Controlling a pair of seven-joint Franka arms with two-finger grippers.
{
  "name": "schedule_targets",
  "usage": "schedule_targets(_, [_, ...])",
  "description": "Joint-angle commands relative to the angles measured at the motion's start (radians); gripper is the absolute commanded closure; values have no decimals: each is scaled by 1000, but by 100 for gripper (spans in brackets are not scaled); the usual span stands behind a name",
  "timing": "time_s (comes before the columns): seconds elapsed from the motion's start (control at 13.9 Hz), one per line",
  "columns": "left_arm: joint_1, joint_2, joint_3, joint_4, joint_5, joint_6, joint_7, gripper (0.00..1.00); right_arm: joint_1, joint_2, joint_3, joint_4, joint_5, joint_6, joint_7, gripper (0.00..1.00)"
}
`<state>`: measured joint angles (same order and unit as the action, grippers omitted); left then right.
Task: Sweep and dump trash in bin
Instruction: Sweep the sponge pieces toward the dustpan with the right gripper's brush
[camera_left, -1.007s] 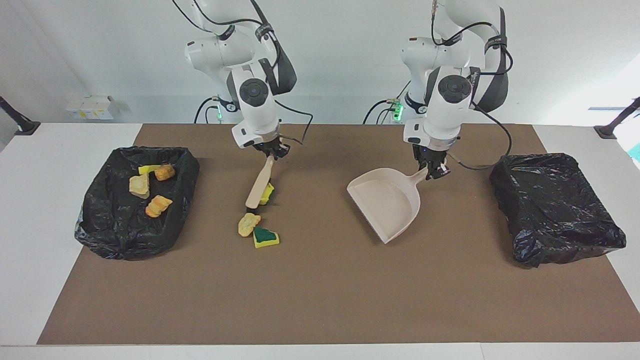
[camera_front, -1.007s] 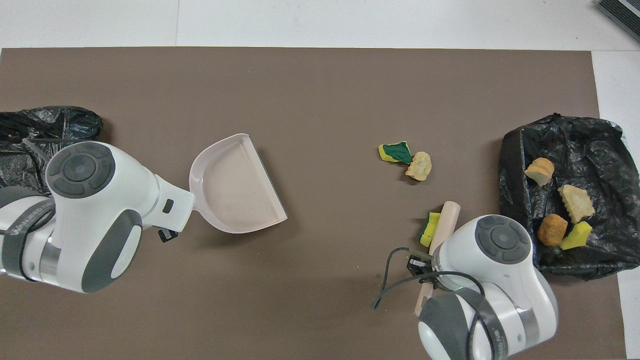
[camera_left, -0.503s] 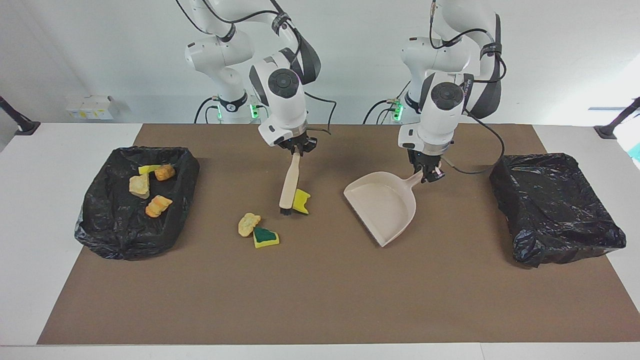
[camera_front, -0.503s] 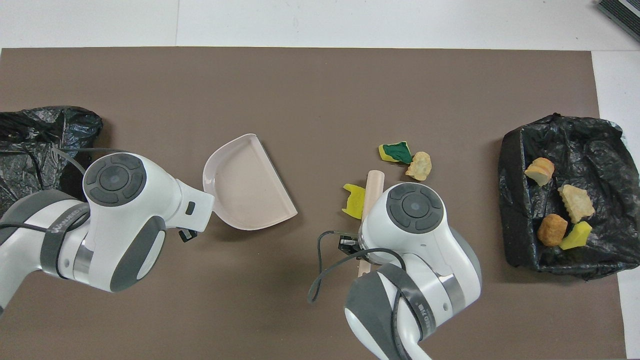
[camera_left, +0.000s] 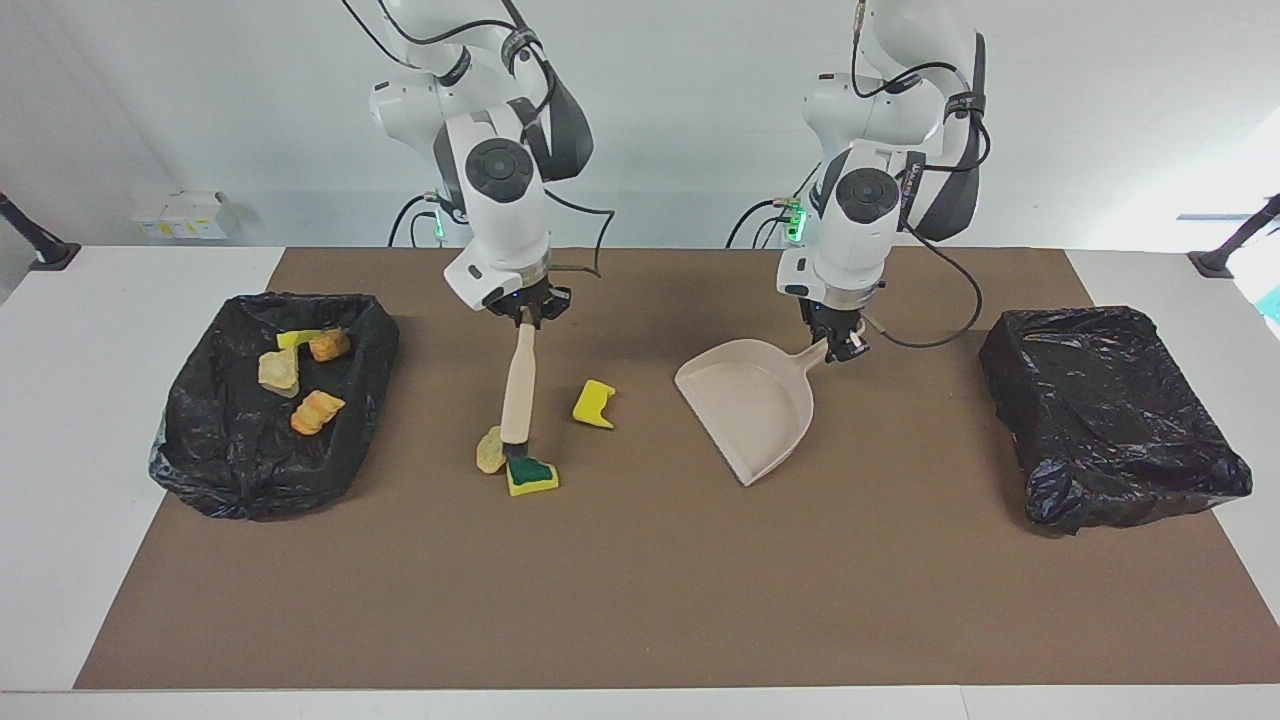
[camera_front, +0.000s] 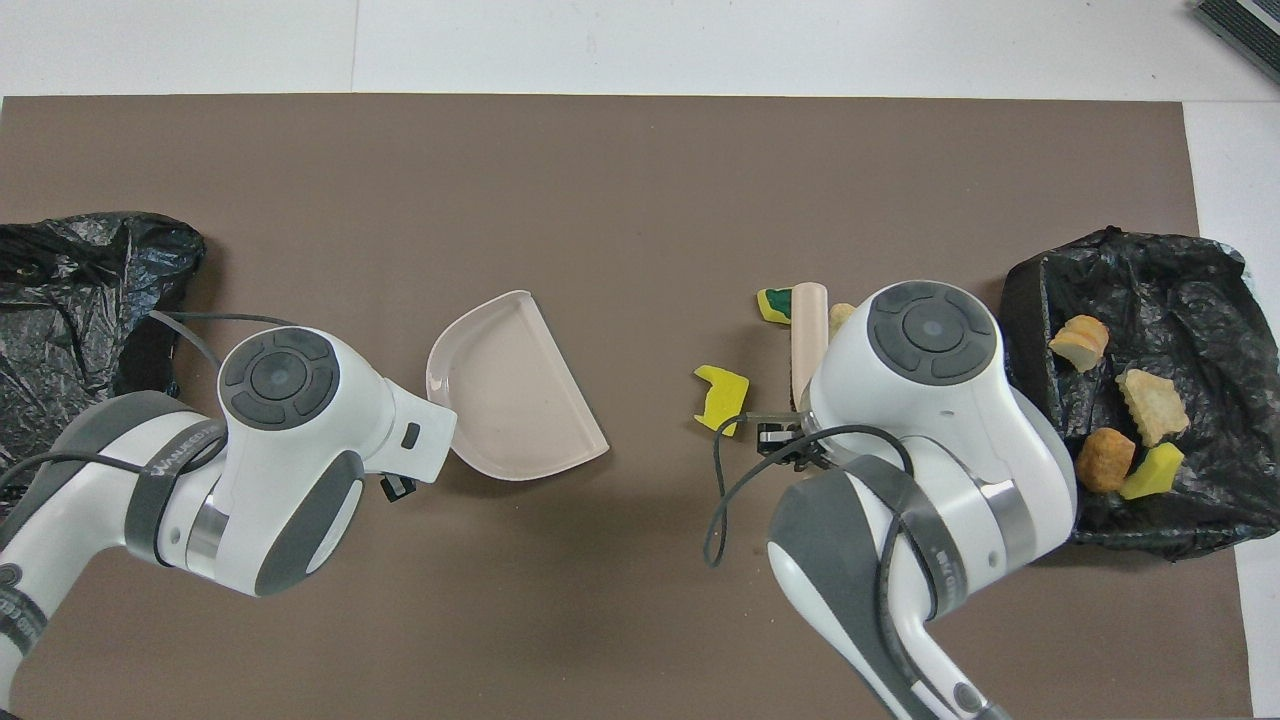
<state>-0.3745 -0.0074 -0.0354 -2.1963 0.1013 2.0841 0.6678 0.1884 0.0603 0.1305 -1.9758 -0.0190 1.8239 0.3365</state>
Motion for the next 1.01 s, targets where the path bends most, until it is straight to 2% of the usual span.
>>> schedule_targets(0.0, [-24, -23, 12, -30, 23, 30, -30, 100, -87, 9, 11, -29, -53, 88, -147, 100])
schedule_targets(0.29, [-41, -25, 12, -30, 21, 30, -66, 100, -156, 85, 12, -78, -108, 244, -339, 100])
schedule_targets(0.5, [-41, -26, 11, -34, 23, 28, -70, 100, -132, 101, 17, -83, -108, 259, -363, 100])
schedule_targets(0.72, [-41, -28, 11, -34, 21, 30, -79, 100, -48, 134, 18, -77, -90, 264, -315, 100])
schedule_targets(0.93, [-41, -26, 12, -34, 21, 31, -85, 100, 60, 170, 20, -49, -40, 265, -164, 100])
